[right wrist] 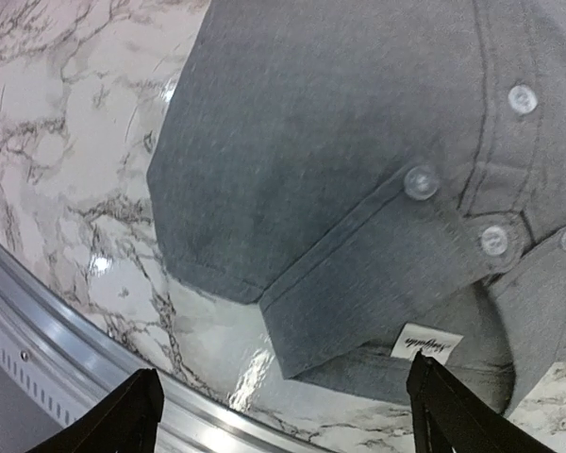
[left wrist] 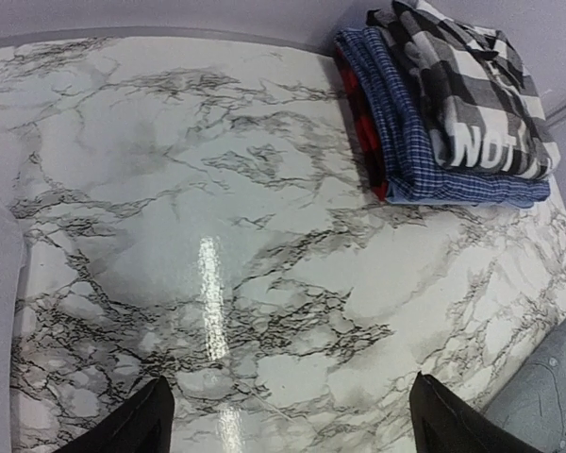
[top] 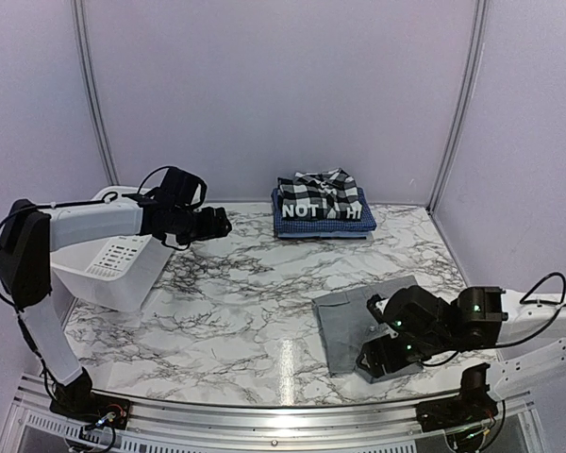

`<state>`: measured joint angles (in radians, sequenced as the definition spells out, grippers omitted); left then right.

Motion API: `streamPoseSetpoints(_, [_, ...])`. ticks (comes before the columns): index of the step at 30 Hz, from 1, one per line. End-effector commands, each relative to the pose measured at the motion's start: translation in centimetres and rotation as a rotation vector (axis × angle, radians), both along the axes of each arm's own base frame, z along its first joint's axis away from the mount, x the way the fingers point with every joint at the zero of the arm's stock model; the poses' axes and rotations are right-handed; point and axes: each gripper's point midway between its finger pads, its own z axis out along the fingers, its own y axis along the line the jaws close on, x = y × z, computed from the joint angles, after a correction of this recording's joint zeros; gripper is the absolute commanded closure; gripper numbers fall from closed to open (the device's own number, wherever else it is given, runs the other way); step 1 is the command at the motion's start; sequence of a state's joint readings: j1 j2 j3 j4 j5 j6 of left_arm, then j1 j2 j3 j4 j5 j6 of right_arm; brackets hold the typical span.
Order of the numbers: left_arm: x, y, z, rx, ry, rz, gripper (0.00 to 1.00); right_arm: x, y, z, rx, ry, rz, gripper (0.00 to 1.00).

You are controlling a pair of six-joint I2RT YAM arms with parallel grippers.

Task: Fold and stack the long sleeve shirts
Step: Move the bin to the corner of the board, then pick up the crumpled shirt from the center of the board.

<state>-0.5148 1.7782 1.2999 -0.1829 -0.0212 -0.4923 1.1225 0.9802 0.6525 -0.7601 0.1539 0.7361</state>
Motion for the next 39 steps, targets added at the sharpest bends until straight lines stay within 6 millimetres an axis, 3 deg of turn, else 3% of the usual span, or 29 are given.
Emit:
streamPoseSetpoints(1, [-1.6, -2.4, 4.7, -0.062, -0.108, -0.078, 0.11, -3.0, 0.0, -1.3, -0.013, 0.082, -0.003, 0.17])
streamPoseSetpoints(4, [-3.2, -3.4, 4.9, -0.092, -0.1, -0.109, 0.11, -3.5, 0.3, -2.0, -0.026, 0.085, -0.001, 0.21])
streamPoseSetpoints(10, [-5.8, -4.5, 5.3, -0.138, -0.097, -0.135, 0.11, -2.8, 1.1, -3.7, -0.05, 0.044, -0.019, 0.29])
streamPoseSetpoints(21, [-8.3, -3.6, 5.7, -0.188, -0.111, -0.119, 0.1, -1.5, 1.8, -6.0, -0.123, -0.023, -0.053, 0.46])
streamPoseSetpoints(27, [-8.8, -3.1, 5.6, -0.185, -0.122, -0.117, 0.1, 0.4, 1.8, -4.9, -0.171, -0.104, -0.058, 0.52])
streamPoseSetpoints(31, [-9.1, -3.0, 5.6, -0.184, -0.124, -0.121, 0.1, 0.4, 2.9, -5.2, -0.152, -0.085, -0.029, 0.77])
streamPoseSetpoints(34, [-9.3, -2.8, 5.7, -0.183, -0.128, -0.122, 0.1, 0.8, 3.8, -4.2, -0.15, -0.097, -0.017, 1.0])
streamPoseSetpoints(39, [-9.7, -2.8, 5.3, -0.184, -0.123, -0.139, 0.08, 2.4, 6.2, 0.0, -0.12, -0.153, 0.016, 1.0])
